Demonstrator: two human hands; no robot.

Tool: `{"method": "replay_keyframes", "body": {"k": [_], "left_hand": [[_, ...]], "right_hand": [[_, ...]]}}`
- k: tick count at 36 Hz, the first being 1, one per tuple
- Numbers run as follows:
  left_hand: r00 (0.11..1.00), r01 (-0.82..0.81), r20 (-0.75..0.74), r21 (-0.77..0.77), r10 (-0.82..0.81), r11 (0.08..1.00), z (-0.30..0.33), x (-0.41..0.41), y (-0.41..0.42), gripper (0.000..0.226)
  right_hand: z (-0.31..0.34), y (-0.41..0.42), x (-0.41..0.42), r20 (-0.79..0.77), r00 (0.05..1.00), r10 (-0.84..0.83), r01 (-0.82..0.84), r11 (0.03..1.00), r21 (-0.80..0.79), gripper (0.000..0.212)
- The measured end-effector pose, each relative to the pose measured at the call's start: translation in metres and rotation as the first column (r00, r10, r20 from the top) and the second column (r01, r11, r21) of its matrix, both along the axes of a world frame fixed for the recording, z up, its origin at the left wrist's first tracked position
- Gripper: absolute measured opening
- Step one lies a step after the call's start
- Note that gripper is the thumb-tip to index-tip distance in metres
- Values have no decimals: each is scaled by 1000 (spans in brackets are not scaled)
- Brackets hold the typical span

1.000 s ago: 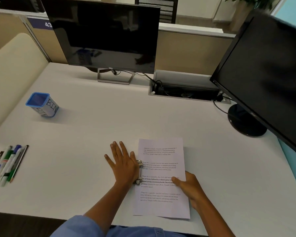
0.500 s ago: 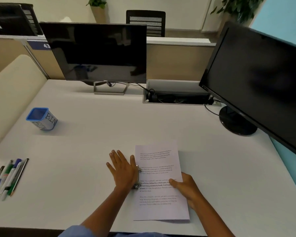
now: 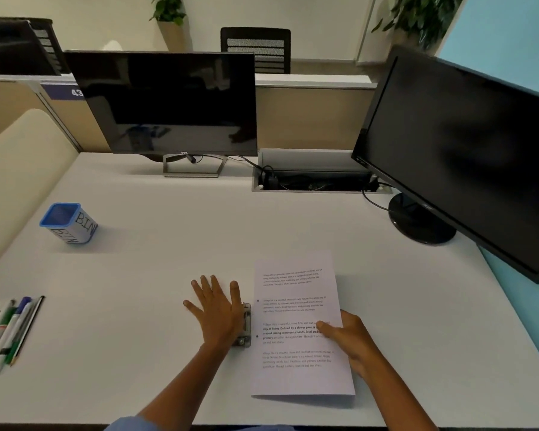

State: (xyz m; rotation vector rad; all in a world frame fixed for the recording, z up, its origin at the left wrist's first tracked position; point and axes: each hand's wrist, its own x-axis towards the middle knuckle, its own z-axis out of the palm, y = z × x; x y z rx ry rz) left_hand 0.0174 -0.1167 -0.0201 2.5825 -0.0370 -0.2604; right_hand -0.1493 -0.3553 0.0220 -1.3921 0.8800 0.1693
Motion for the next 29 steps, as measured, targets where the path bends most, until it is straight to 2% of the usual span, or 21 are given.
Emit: {"method": "replay_keyframes", "body": {"k": [2, 4, 6, 11, 15, 19, 29], "left_hand": [[994, 45, 109, -186, -25, 982, 3, 0, 2, 75], [987, 115, 150, -398, -58, 910, 5, -3, 2, 61], [980, 182, 158, -490, -118, 853, 8, -7, 0, 54], [937, 347, 237, -532, -258, 772, 24, -25, -15, 57], [943, 321, 134, -607, -304, 727, 28, -45, -31, 64], [963, 223, 7, -581, -269, 782, 32, -57, -48, 60], [928, 269, -60, -575, -367, 773, 33, -76, -110, 34]], "right_hand": [[1, -5, -4, 8, 1000, -9, 9, 1000, 12, 29], [2, -9, -8, 19, 1000, -18, 18, 1000, 17, 30], [2, -13, -12, 30, 999, -33, 32, 999, 27, 30], [4, -22, -21, 70, 995, -77, 73, 996, 50, 31], [8, -32, -29, 113, 987, -115, 109, 992, 62, 34], [13, -46, -38, 145, 978, -147, 137, 987, 79, 36], [22, -98, -73, 124, 973, -193, 188, 981, 48, 32]]}}
